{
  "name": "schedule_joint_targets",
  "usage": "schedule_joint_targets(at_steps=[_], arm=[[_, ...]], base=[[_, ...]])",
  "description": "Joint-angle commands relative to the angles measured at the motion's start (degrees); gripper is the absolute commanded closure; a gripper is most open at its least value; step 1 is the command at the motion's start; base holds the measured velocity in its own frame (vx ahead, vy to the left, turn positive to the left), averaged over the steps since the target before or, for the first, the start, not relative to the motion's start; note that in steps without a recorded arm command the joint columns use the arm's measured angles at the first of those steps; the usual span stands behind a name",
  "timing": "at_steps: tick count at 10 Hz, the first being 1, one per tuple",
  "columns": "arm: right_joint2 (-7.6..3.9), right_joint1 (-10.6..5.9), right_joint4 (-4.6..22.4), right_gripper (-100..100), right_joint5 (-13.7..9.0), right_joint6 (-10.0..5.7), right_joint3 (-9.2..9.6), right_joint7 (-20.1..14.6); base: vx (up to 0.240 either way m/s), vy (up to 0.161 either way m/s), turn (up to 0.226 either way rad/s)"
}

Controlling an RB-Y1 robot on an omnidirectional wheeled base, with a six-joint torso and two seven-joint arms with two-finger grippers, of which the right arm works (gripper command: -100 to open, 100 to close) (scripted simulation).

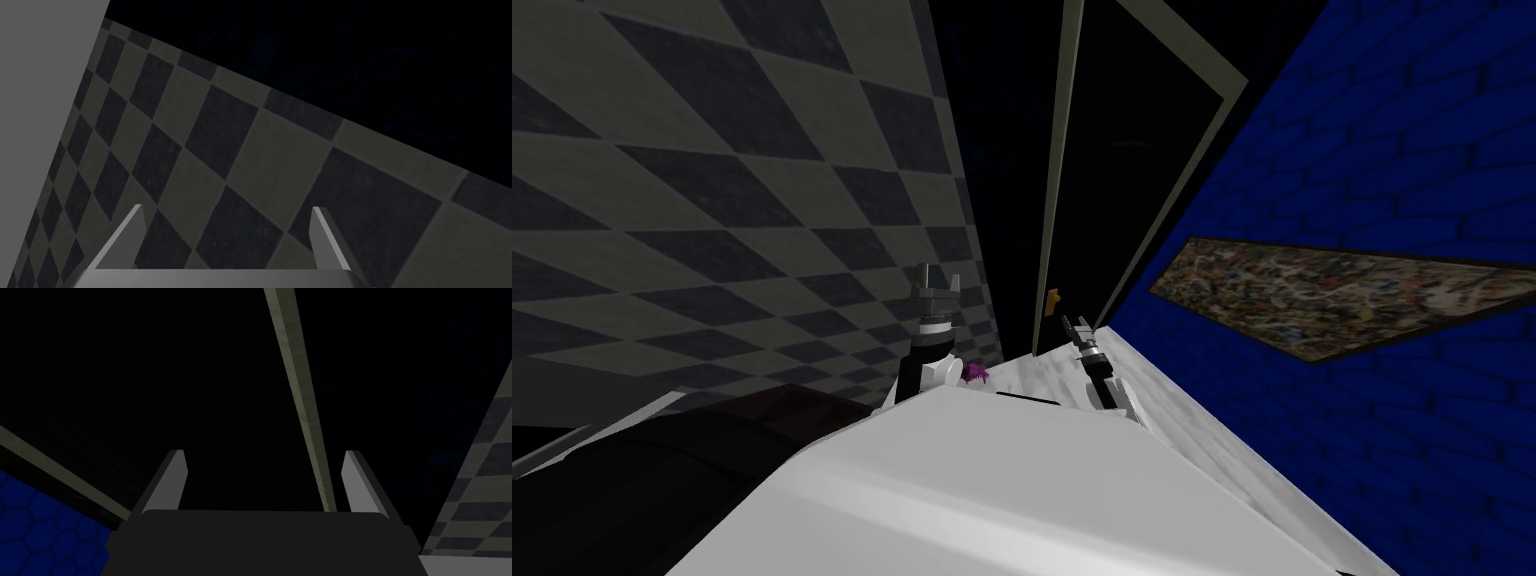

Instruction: Pull the door open

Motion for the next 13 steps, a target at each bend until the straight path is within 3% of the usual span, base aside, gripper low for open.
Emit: schedule_joint_targets(at_steps=[1, 8, 13], arm=[[0.5, -0.55, 1.72, -100, 2.02, -0.01, -0.27, 1.38], [2.29, -2.6, 7.68, -100, 9.67, 0.14, -1.19, 5.85], [4.3, -4.2, 12.34, -100, 15.66, 0.25, -1.9, 9.35]], base=[[0.083, -0.093, 0.098], [0.074, -0.08, 0.085], [0.098, -0.099, 0.095]])
